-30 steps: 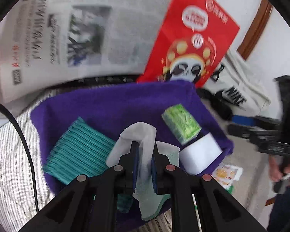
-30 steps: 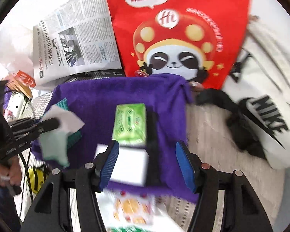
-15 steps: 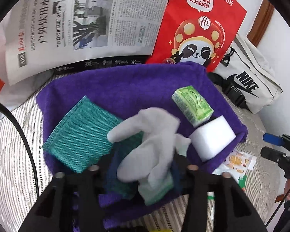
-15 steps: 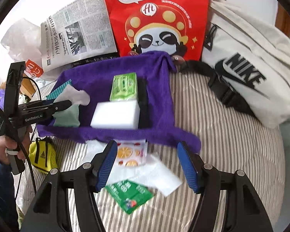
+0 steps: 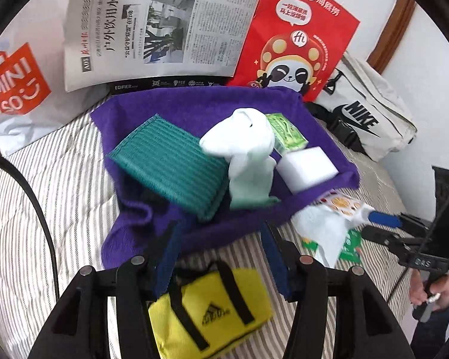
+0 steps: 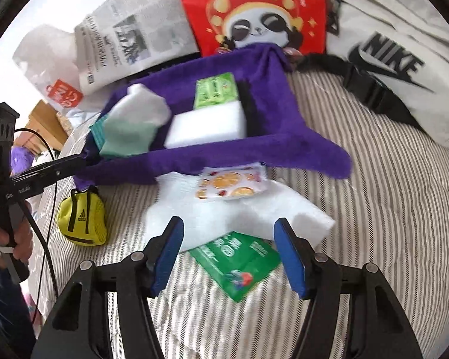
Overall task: Organize soft objects
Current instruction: 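Release the white cloth on the towel with the left gripper while the right gripper releases the tissue pack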
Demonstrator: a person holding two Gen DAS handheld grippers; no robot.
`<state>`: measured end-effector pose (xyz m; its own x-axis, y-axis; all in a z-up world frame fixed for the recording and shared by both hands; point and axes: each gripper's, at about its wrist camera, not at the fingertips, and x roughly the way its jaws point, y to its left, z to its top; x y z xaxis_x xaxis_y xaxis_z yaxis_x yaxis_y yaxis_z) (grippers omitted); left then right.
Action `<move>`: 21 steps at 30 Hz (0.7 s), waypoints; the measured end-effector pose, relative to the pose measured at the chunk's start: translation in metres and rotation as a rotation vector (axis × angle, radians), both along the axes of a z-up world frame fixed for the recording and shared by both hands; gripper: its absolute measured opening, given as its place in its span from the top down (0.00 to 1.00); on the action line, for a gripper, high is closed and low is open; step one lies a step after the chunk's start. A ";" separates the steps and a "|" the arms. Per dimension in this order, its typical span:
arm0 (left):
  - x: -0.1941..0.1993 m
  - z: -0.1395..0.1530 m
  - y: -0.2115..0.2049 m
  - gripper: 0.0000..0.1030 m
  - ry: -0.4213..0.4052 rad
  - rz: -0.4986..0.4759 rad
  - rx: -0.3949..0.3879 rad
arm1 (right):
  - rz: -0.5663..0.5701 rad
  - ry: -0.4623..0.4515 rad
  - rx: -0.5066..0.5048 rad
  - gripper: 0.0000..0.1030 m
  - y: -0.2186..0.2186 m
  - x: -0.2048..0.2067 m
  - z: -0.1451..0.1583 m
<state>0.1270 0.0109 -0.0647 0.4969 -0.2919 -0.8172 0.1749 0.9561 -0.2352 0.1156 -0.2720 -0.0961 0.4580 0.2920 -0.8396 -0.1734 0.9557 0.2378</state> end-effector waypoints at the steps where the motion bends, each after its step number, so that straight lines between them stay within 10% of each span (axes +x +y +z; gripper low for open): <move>1: -0.003 0.001 0.000 0.49 -0.003 -0.002 0.001 | 0.008 -0.011 0.001 0.39 0.003 -0.002 0.001; 18: -0.026 -0.003 0.021 0.49 0.004 0.010 -0.042 | -0.089 0.121 0.157 0.40 0.012 0.033 -0.021; 21: -0.026 -0.003 0.022 0.49 0.006 0.014 -0.047 | -0.107 0.114 0.183 0.53 0.010 0.040 -0.020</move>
<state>0.1009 0.0331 -0.0679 0.4960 -0.3233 -0.8059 0.1602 0.9463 -0.2809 0.1557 -0.2622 -0.1160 0.4001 0.3990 -0.8251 -0.0358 0.9064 0.4210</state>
